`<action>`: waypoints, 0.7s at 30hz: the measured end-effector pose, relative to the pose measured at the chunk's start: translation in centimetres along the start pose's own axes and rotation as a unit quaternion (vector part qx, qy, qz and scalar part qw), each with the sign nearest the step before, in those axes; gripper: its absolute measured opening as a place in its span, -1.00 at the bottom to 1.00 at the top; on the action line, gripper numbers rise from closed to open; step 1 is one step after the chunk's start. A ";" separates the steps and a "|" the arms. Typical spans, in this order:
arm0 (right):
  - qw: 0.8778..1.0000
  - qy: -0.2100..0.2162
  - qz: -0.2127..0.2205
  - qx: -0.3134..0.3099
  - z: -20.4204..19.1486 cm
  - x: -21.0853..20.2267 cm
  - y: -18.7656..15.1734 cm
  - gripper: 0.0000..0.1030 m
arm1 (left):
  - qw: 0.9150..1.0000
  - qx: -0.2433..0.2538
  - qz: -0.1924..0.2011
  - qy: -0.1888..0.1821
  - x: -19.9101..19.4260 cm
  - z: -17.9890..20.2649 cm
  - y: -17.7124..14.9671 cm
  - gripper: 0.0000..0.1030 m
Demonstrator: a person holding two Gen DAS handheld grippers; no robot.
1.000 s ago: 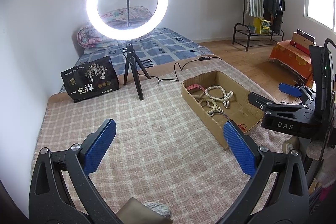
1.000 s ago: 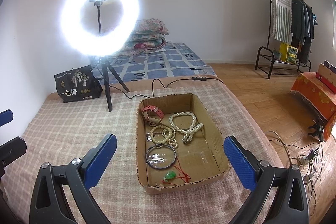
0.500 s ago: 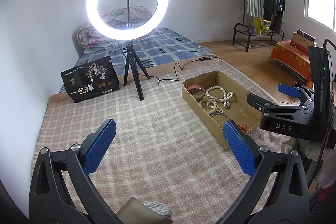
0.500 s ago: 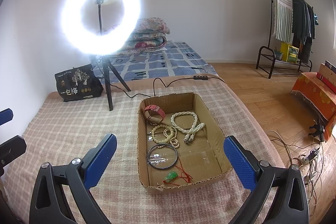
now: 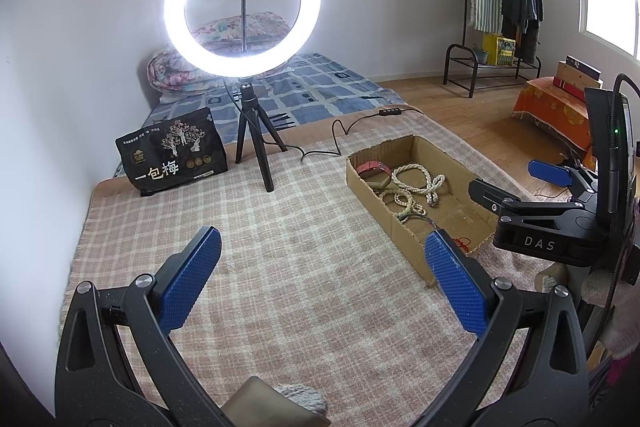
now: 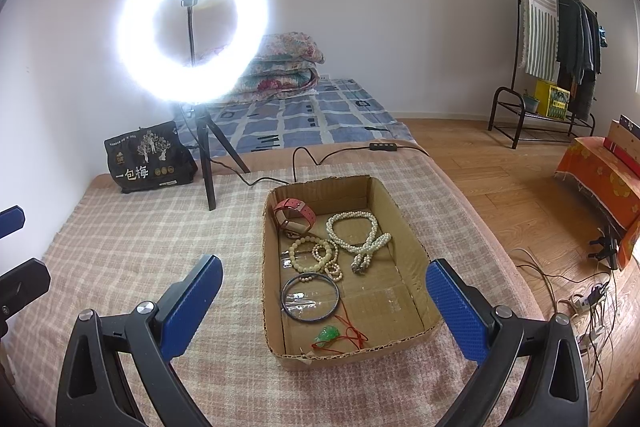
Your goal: Organize jewelry
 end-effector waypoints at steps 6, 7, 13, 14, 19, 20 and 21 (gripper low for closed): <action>1.000 -0.001 0.000 0.001 0.0 0.0 0.0 0.99 | 1.000 0.001 0.000 0.001 0.0 0.0 0.0 1.00; 1.000 -0.001 0.000 0.000 0.0 0.0 0.0 0.99 | 1.000 0.000 0.000 0.000 0.0 0.0 0.0 1.00; 1.000 -0.001 -0.001 0.001 0.0 0.0 0.0 0.99 | 1.000 0.000 0.001 0.000 -0.1 0.0 0.1 1.00; 1.000 0.000 -0.001 0.001 -0.1 0.0 0.0 0.99 | 1.000 0.000 0.001 0.001 -0.1 0.0 0.1 1.00; 1.000 0.001 -0.002 -0.001 -0.3 0.2 -0.2 0.99 | 1.000 0.000 0.001 0.001 -0.1 -0.1 0.2 1.00; 1.000 0.001 -0.002 -0.001 -0.3 0.2 -0.3 0.99 | 1.000 0.000 0.001 0.001 -0.1 0.0 0.1 1.00; 1.000 0.001 -0.002 -0.002 -0.4 0.2 -0.3 0.99 | 1.000 0.000 0.001 0.001 -0.1 0.0 0.1 1.00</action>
Point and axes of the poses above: each gripper's, at about its wrist camera, not at the fingertips, and x roughly the way its jaws point, z to its right, y to its top, the point moved 7 cm from there along x, roughly the way its jaws point, and after that the axes turned 11 degrees about -y, right-handed, at the moved point
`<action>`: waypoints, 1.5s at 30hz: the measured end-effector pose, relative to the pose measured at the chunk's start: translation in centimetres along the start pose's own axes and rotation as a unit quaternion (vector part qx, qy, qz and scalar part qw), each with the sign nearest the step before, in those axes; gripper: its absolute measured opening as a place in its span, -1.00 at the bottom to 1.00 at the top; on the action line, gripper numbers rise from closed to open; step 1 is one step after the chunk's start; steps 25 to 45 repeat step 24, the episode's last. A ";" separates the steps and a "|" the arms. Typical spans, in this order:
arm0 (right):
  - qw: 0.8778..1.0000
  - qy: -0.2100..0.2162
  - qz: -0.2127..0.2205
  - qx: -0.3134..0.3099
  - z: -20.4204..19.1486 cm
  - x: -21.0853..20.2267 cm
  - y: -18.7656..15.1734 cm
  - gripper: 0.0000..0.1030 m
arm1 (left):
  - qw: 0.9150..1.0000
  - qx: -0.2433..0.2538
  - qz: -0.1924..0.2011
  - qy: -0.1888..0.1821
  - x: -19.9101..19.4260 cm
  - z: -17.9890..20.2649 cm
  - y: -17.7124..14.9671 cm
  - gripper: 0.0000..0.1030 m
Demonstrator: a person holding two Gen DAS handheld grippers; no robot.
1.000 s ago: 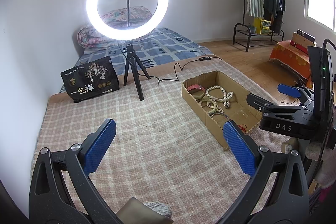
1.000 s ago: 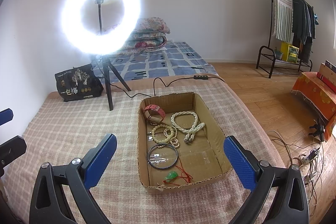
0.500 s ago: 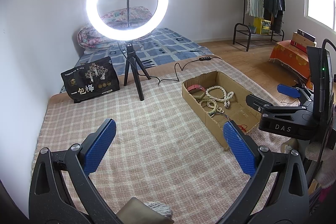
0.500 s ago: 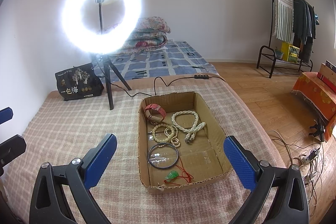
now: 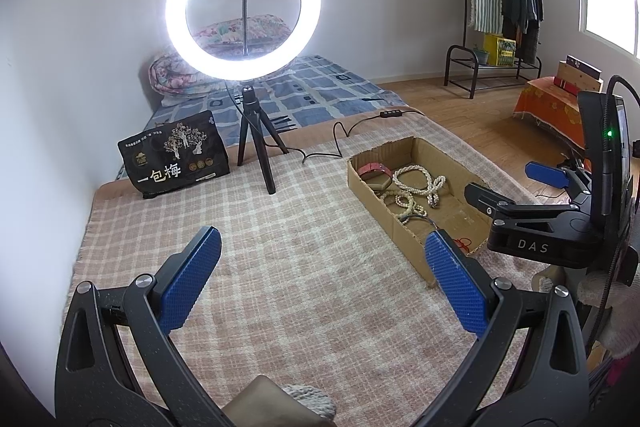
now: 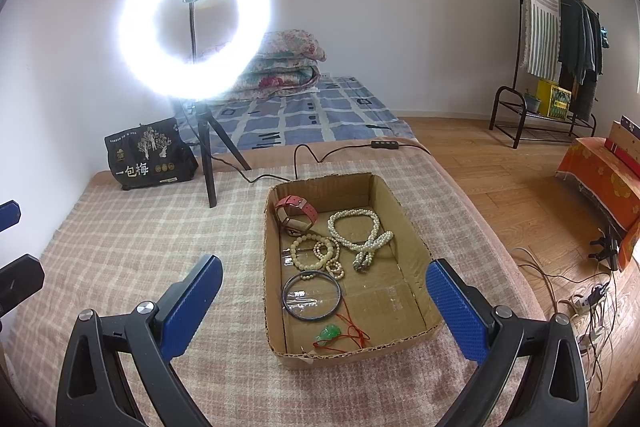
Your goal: Organize jewelry
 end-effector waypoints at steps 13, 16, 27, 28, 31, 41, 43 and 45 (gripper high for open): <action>1.000 0.002 -0.003 -0.001 0.0 0.1 -0.2 0.99 | 1.000 0.000 0.000 0.001 0.0 0.1 -0.1 1.00; 1.000 0.004 -0.005 -0.002 -0.1 0.2 -0.2 0.99 | 1.000 0.000 0.000 0.001 0.0 0.0 0.0 1.00; 1.000 0.006 -0.010 -0.004 -0.1 0.3 -0.3 0.99 | 1.000 0.010 0.021 0.015 -0.5 -0.4 0.6 1.00; 1.000 0.006 -0.010 -0.004 -0.1 0.3 -0.3 0.99 | 1.000 0.010 0.021 0.015 -0.5 -0.4 0.6 1.00; 1.000 0.006 -0.010 -0.004 -0.1 0.3 -0.3 0.99 | 1.000 0.010 0.021 0.015 -0.5 -0.4 0.6 1.00; 1.000 0.006 -0.010 -0.004 -0.1 0.3 -0.3 0.99 | 1.000 0.010 0.021 0.015 -0.5 -0.4 0.6 1.00; 1.000 0.006 -0.010 -0.004 -0.1 0.3 -0.3 0.99 | 1.000 0.010 0.021 0.015 -0.5 -0.4 0.6 1.00; 1.000 0.006 -0.010 -0.004 -0.1 0.3 -0.3 0.99 | 1.000 0.010 0.021 0.015 -0.5 -0.4 0.6 1.00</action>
Point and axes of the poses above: each gripper's, at about its wrist camera, not at the fingertips, and x roughly the way its jaws point, z to its right, y to its top, the point moved 7 cm from there along x, roughly the way its jaws point, and after that the axes turned 11 degrees about -y, right-handed, at the moved point
